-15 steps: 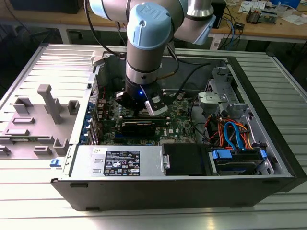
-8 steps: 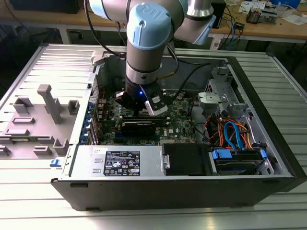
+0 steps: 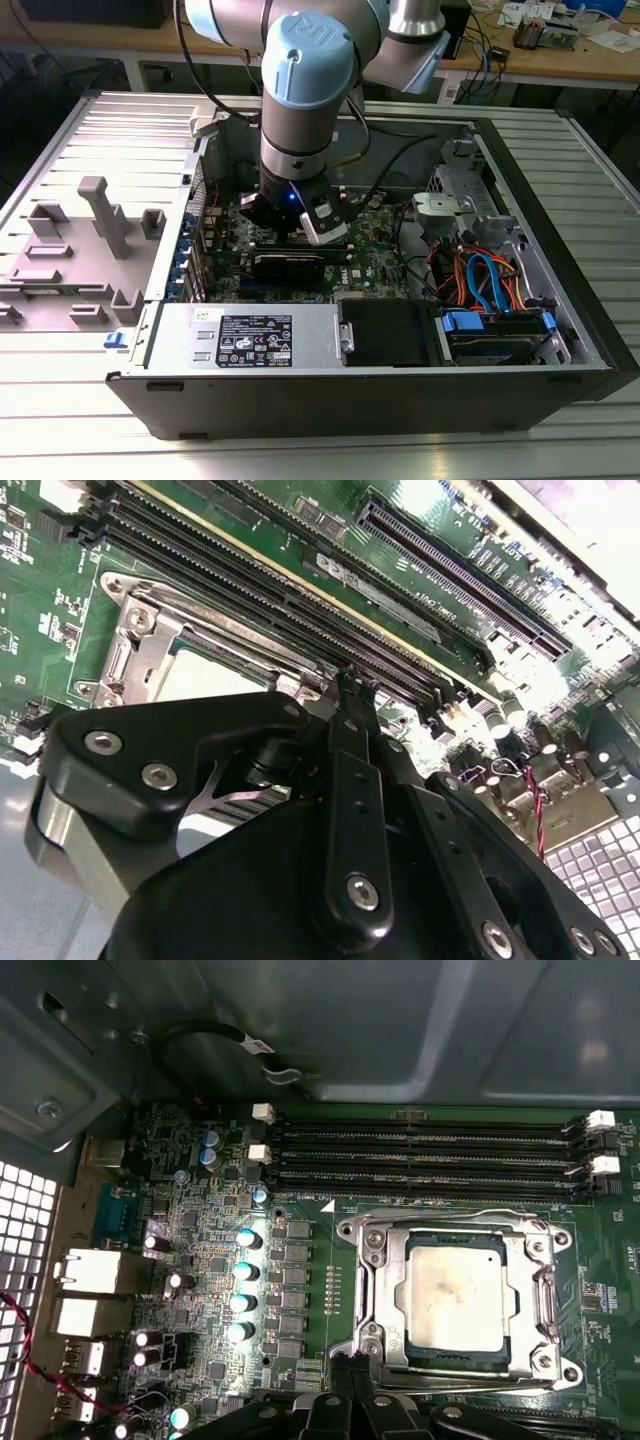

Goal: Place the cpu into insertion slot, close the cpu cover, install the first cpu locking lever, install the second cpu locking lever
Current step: 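Install the second cpu locking lever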

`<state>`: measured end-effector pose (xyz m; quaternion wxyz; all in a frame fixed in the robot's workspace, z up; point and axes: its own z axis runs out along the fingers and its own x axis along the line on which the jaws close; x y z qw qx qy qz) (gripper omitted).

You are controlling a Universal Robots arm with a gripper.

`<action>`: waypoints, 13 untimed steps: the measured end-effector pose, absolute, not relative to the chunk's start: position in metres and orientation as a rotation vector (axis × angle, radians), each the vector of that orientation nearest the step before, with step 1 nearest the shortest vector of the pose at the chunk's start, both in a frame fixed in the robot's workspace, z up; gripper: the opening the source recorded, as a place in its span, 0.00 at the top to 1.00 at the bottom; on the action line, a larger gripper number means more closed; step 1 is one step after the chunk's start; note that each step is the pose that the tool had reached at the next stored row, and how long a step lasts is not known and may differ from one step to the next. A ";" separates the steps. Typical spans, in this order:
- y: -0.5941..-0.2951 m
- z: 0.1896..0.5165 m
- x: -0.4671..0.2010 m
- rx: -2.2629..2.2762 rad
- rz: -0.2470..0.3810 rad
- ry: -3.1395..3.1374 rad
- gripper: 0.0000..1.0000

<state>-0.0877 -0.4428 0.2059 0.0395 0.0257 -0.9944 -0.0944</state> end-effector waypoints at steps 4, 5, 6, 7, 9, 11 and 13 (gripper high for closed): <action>-0.443 0.205 -0.088 0.079 -0.289 -3.048 0.89; -0.443 0.205 -0.088 0.079 -0.290 -3.048 0.89; -0.443 0.205 -0.089 0.079 -0.290 -3.048 0.89; -0.443 0.205 -0.089 0.079 -0.290 -3.048 0.89; -0.443 0.205 -0.089 0.079 -0.290 -3.048 0.89; -0.443 0.205 -0.090 0.079 -0.290 -3.048 0.89; -0.443 0.205 -0.090 0.079 -0.290 -3.048 0.89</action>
